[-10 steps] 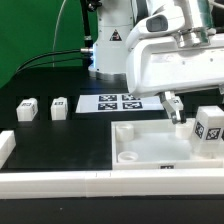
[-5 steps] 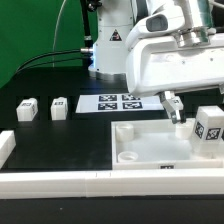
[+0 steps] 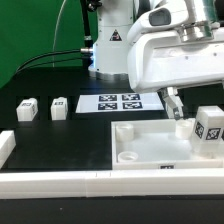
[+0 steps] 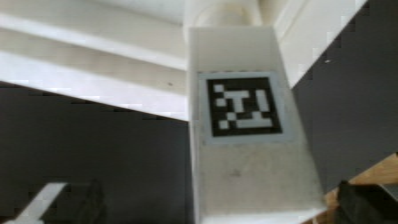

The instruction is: Assemble one leg

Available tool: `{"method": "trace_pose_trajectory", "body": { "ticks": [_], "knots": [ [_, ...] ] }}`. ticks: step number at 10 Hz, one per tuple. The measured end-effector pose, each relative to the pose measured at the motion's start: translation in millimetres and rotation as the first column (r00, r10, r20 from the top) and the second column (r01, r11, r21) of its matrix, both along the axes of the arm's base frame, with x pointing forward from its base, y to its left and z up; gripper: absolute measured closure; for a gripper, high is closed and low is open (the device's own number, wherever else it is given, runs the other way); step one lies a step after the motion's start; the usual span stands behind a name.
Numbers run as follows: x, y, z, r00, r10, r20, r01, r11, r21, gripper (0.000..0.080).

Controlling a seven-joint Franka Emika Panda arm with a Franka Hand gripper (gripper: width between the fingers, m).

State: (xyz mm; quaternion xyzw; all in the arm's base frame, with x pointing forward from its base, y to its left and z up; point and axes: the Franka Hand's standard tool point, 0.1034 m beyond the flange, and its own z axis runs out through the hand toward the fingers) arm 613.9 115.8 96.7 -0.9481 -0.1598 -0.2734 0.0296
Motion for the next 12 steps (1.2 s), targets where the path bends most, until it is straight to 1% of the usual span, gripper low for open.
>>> {"method": "trace_pose_trajectory", "body": {
  "ticks": [1,2,3,4,5,6,7,9,10,11,12],
  "knots": [
    [-2.5,0.8,-4.0,0.999,0.005,-0.034,-0.005,1.000,-0.004,0.0150],
    [-2.7,2.8,-6.5,0.988,0.019,-0.151,-0.021,1.000,-0.016,0.0150],
    [1.3,1.3,-4.8,0.974,0.018,-0.227,-0.024,0.999,-0.021,0.0150],
    [0.5,1.3,-4.2,0.942,0.022,-0.334,-0.033,0.999,-0.028,0.0150],
    [-0.4,2.5,-1.4,0.912,0.024,-0.409,-0.041,0.999,-0.032,0.0150],
    [-4.6,5.0,0.9,0.858,0.029,-0.513,-0.060,0.997,-0.043,0.0150],
    [-3.4,6.9,1.2,0.801,0.037,-0.597,-0.081,0.996,-0.047,0.0150],
    [-5.8,10.8,0.2,0.722,0.043,-0.691,-0.106,0.993,-0.048,0.0150],
    [0.3,11.1,-0.3,0.742,0.045,-0.668,-0.101,0.994,-0.046,0.0150],
    [2.3,11.8,-0.8,0.751,0.022,-0.660,-0.074,0.996,-0.051,0.0150],
    [6.4,12.9,-0.9,0.763,-0.020,-0.646,-0.022,0.998,-0.057,0.0150]
  ]
}}
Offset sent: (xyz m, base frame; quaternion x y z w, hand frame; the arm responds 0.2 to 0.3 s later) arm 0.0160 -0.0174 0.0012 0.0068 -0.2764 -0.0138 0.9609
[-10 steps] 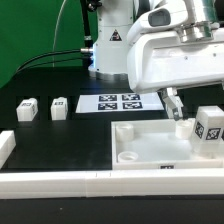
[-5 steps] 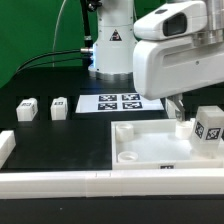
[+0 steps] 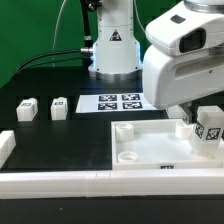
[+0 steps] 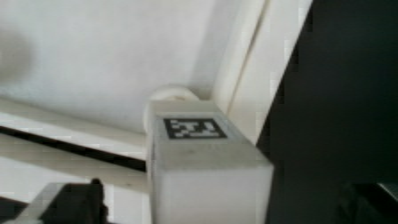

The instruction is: Assemble one leg

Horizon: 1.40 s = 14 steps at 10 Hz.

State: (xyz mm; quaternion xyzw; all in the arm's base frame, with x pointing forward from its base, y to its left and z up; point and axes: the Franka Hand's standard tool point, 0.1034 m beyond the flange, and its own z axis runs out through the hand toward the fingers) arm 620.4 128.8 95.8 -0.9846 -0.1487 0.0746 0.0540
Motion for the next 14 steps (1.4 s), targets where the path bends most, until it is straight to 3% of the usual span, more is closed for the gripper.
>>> {"method": "trace_pose_trajectory", "body": {
  "ticks": [1,7,9,10,11,14],
  "knots": [
    [5.2,-3.8,-0.5,0.995,-0.096,0.017,0.096,0.995,-0.013,0.0150],
    [8.9,-9.9,-3.9,0.995,-0.092,0.044,0.092,0.996,-0.012,0.0150],
    [7.3,-9.2,-5.7,0.996,-0.083,0.041,0.083,0.996,-0.012,0.0412],
    [7.2,-10.0,-5.8,0.997,-0.063,0.041,0.064,0.998,-0.010,0.0412],
    [7.6,-11.3,-5.8,0.998,-0.045,0.043,0.046,0.999,-0.007,0.0507],
    [7.9,-11.7,-5.6,0.997,-0.062,0.042,0.063,0.998,-0.007,0.0507]
  ]
}}
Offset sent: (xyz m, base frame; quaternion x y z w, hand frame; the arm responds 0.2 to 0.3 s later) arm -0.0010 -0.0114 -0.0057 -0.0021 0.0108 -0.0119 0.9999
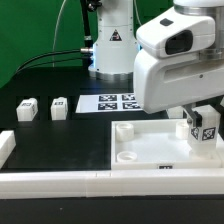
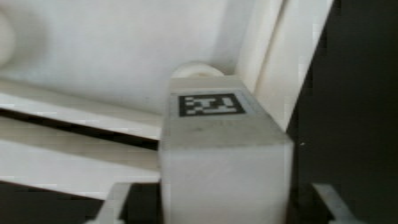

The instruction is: Assemble one leg

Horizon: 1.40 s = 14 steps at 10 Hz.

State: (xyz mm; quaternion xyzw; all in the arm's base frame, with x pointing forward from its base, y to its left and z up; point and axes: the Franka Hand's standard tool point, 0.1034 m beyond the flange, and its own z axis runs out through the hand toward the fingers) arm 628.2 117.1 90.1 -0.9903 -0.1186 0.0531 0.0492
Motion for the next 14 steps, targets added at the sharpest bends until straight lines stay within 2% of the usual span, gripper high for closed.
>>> {"method": "trace_pose_trajectory", "body": {
  "ticks": [2,4,7,11,12,14],
  "knots": [
    [0.0,0.5,0.0,1.000,-0.027,-0.002,0.027,1.000,-0.001,0.0507],
    [-0.1,-0.4,-0.3,0.974,-0.226,-0.017,0.226,0.974,-0.027,0.0506],
    [0.1,-4.3,-0.7,0.854,-0.520,-0.011,0.519,0.853,-0.057,0.0505],
    [-1.4,-7.0,-0.9,0.584,-0.812,0.004,0.807,0.580,-0.108,0.0505],
    [-1.4,-7.3,-1.0,0.467,-0.884,0.010,0.878,0.462,-0.124,0.0505],
    [-1.0,-8.7,-1.1,0.296,-0.955,0.013,0.946,0.292,-0.141,0.0505]
  ]
}}
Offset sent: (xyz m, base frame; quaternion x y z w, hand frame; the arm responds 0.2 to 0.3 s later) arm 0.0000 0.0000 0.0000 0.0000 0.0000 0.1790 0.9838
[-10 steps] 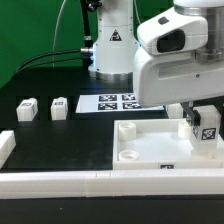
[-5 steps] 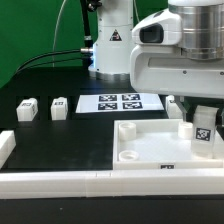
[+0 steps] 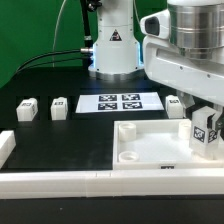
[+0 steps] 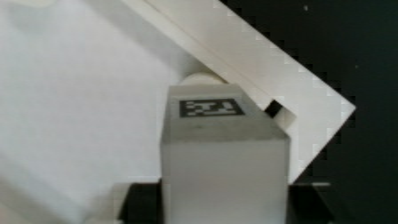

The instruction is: Assemble one leg

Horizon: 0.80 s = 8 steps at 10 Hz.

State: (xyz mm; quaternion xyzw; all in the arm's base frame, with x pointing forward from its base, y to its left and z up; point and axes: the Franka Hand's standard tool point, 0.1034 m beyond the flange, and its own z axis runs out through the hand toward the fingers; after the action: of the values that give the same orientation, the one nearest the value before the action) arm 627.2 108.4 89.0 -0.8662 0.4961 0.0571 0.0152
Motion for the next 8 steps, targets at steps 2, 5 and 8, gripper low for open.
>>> {"method": "trace_pose_trajectory", "body": {
  "ticks": [2,5,8],
  "knots": [
    [0.5,-1.1,0.1,0.980,-0.197,-0.017,0.197,0.980,-0.008,0.0505],
    [0.7,-0.8,-0.1,0.958,-0.286,-0.024,0.286,0.958,-0.014,0.0505],
    [0.1,0.9,-0.7,0.969,-0.246,-0.023,0.246,0.969,-0.010,0.0225]
  ]
}}
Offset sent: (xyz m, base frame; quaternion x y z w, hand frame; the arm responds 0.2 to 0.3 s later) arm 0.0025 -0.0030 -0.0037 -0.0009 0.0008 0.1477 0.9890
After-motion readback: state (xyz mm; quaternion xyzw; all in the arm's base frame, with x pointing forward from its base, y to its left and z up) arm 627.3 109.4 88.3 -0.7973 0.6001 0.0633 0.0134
